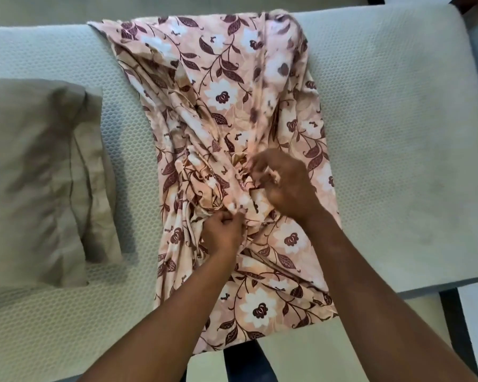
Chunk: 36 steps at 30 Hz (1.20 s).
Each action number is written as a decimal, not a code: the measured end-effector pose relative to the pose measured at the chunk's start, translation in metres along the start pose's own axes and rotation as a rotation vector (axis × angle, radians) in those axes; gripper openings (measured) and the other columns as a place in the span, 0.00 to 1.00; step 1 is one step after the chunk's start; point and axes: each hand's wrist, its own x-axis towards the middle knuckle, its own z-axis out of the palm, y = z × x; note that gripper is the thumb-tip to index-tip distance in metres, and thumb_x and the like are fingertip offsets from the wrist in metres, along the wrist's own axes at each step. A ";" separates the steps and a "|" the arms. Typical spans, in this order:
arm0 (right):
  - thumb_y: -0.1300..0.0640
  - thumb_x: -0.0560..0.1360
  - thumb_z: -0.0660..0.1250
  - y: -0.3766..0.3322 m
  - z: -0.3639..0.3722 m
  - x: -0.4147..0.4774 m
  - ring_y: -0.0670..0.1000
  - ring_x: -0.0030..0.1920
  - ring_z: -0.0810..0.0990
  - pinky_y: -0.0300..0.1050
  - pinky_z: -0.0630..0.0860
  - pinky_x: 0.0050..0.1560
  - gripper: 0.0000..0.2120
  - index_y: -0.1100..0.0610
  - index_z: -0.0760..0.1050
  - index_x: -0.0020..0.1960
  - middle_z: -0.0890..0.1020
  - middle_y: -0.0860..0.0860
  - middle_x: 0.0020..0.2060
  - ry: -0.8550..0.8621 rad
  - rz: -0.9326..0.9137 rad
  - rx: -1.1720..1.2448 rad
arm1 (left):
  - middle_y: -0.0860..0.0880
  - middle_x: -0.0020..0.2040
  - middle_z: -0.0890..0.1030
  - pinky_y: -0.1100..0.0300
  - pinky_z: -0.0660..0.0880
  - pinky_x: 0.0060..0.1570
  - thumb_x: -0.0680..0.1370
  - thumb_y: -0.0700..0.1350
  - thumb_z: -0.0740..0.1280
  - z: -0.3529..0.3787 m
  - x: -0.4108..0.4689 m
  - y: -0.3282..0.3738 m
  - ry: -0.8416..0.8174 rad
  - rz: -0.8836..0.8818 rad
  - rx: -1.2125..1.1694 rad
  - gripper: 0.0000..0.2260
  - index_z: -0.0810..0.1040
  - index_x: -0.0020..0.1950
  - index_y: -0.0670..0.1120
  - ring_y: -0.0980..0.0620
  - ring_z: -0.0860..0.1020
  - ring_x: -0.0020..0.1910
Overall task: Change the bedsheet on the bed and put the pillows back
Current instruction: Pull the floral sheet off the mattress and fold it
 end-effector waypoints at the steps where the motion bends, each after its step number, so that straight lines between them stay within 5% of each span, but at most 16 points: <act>1: 0.69 0.74 0.71 -0.006 0.003 -0.009 0.49 0.52 0.82 0.44 0.81 0.52 0.08 0.58 0.77 0.45 0.83 0.50 0.47 -0.127 0.018 0.013 | 0.47 0.36 0.85 0.48 0.84 0.43 0.76 0.48 0.75 -0.002 0.002 -0.001 -0.006 -0.030 -0.043 0.08 0.82 0.40 0.46 0.48 0.84 0.36; 4: 0.66 0.74 0.73 -0.021 0.006 -0.035 0.45 0.50 0.81 0.44 0.78 0.51 0.08 0.56 0.76 0.44 0.82 0.46 0.45 -0.326 0.057 0.002 | 0.49 0.37 0.85 0.48 0.84 0.43 0.77 0.46 0.74 -0.023 0.003 0.004 0.050 0.060 -0.012 0.06 0.82 0.40 0.48 0.48 0.85 0.38; 9: 0.63 0.75 0.74 -0.066 -0.013 -0.051 0.47 0.51 0.81 0.44 0.76 0.52 0.09 0.54 0.75 0.46 0.81 0.46 0.45 -0.192 0.099 0.041 | 0.51 0.36 0.82 0.63 0.76 0.35 0.75 0.42 0.76 -0.089 -0.016 0.041 0.145 0.242 -0.082 0.04 0.82 0.42 0.45 0.52 0.80 0.36; 14: 0.66 0.76 0.73 -0.145 -0.031 -0.040 0.39 0.45 0.77 0.33 0.72 0.46 0.07 0.57 0.76 0.48 0.77 0.40 0.43 -0.068 0.006 0.117 | 0.46 0.44 0.85 0.55 0.82 0.47 0.73 0.37 0.77 -0.153 -0.061 0.108 -0.014 0.437 -0.216 0.09 0.81 0.48 0.46 0.49 0.84 0.44; 18: 0.63 0.78 0.71 -0.204 -0.047 -0.026 0.45 0.45 0.81 0.43 0.80 0.47 0.05 0.55 0.76 0.49 0.79 0.41 0.43 -0.030 -0.045 0.229 | 0.45 0.46 0.87 0.50 0.83 0.50 0.72 0.37 0.78 -0.190 -0.107 0.153 -0.113 0.573 -0.168 0.11 0.84 0.51 0.47 0.43 0.85 0.47; 24: 0.59 0.77 0.74 -0.258 -0.065 -0.026 0.45 0.46 0.83 0.49 0.82 0.49 0.05 0.58 0.78 0.49 0.82 0.46 0.43 0.083 -0.104 0.247 | 0.47 0.47 0.87 0.53 0.84 0.46 0.74 0.36 0.75 -0.221 -0.164 0.175 -0.155 0.687 -0.008 0.15 0.83 0.60 0.39 0.49 0.86 0.45; 29: 0.59 0.77 0.74 -0.275 -0.059 -0.038 0.45 0.51 0.83 0.42 0.79 0.52 0.05 0.59 0.82 0.50 0.84 0.49 0.48 0.125 -0.240 0.091 | 0.45 0.47 0.87 0.50 0.84 0.48 0.77 0.35 0.72 -0.233 -0.177 0.177 -0.218 0.678 0.114 0.13 0.82 0.61 0.38 0.50 0.87 0.44; 36: 0.62 0.75 0.76 -0.282 -0.027 -0.066 0.48 0.51 0.84 0.43 0.82 0.52 0.08 0.61 0.85 0.53 0.85 0.54 0.51 0.181 -0.199 0.058 | 0.40 0.43 0.86 0.56 0.82 0.42 0.78 0.43 0.72 -0.235 -0.185 0.169 -0.358 0.395 -0.133 0.09 0.83 0.50 0.36 0.45 0.86 0.42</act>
